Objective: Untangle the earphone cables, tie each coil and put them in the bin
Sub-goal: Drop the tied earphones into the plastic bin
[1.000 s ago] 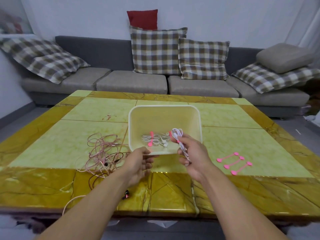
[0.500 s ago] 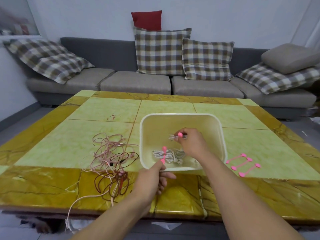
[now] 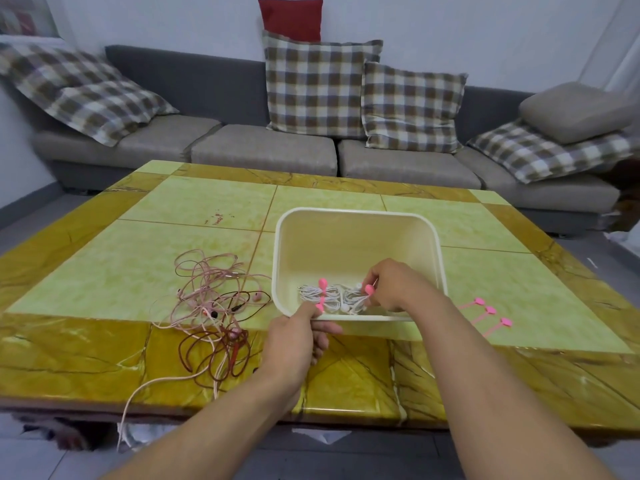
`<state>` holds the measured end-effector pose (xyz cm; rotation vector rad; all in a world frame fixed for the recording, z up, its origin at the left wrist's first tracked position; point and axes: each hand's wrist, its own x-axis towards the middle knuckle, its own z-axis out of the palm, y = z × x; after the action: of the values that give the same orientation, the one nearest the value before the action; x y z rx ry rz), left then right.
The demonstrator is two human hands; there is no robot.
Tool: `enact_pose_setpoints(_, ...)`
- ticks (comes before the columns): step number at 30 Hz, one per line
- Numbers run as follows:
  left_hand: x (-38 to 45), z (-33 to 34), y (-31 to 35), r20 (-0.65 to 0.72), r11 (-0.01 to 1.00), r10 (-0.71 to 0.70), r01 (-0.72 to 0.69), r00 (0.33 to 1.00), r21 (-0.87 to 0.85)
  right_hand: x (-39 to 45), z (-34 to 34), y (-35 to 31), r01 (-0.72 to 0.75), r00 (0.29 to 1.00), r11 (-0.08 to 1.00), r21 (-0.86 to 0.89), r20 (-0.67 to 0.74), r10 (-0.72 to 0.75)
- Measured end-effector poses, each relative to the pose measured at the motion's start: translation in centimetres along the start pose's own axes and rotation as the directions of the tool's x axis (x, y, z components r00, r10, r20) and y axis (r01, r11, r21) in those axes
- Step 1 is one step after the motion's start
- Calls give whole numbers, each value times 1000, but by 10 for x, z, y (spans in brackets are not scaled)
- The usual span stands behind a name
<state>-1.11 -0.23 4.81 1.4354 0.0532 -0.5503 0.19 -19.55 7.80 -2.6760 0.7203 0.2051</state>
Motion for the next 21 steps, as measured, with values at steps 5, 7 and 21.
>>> enact_pose_setpoints(5, -2, 0, -1, 1, 1000, 1, -1, 1000, 13, -1, -1, -2, -36, 999, 999, -37, 13, 37)
enact_pose_setpoints(7, -2, 0, -1, -3, 1000, 9, -9, 1000, 23, -3, -4, -5, -50, 998, 996, -77, 33, 53)
enact_pose_setpoints(21, 0, 2, -2, -29, 999, 28, -27, 999, 25, -3, -1, -3, -66, 996, 984, -163, 45, 74)
